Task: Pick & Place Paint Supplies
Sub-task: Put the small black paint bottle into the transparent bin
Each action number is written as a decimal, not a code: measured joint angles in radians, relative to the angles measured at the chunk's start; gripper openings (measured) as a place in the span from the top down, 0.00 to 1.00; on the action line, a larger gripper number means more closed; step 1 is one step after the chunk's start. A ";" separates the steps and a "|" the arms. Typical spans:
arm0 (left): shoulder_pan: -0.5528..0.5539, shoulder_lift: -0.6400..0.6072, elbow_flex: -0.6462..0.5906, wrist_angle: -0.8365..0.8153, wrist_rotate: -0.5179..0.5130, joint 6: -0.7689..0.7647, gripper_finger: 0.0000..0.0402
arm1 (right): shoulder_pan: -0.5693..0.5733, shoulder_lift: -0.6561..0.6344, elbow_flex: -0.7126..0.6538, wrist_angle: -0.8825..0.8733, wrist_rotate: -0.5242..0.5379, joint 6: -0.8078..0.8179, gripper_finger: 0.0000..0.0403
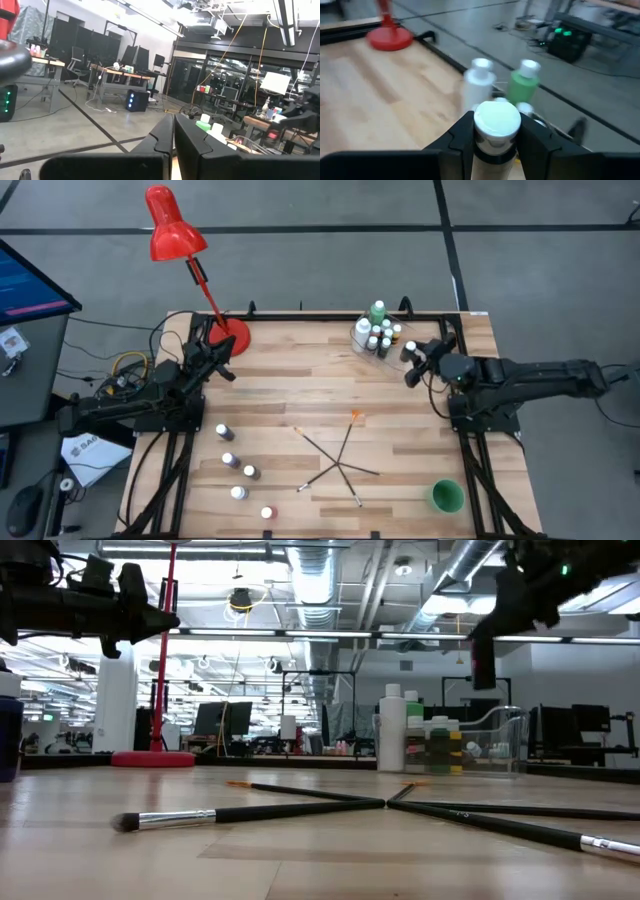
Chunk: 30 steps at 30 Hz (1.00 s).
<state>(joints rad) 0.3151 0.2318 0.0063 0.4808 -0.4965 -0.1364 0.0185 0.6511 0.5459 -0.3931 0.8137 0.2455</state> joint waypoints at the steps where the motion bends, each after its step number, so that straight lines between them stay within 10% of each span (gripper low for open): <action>1: 0.000 0.000 0.000 0.000 0.000 0.000 0.98 | -0.019 -0.013 -0.024 0.023 -0.001 -0.005 0.72; 30: 0.000 0.000 0.000 0.000 0.000 0.000 0.98 | -0.297 0.288 -0.237 0.571 -0.216 -0.019 0.69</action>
<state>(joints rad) 0.3149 0.2318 0.0063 0.4808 -0.4965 -0.1364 -0.2789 0.9391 0.3092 0.1777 0.5974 0.2269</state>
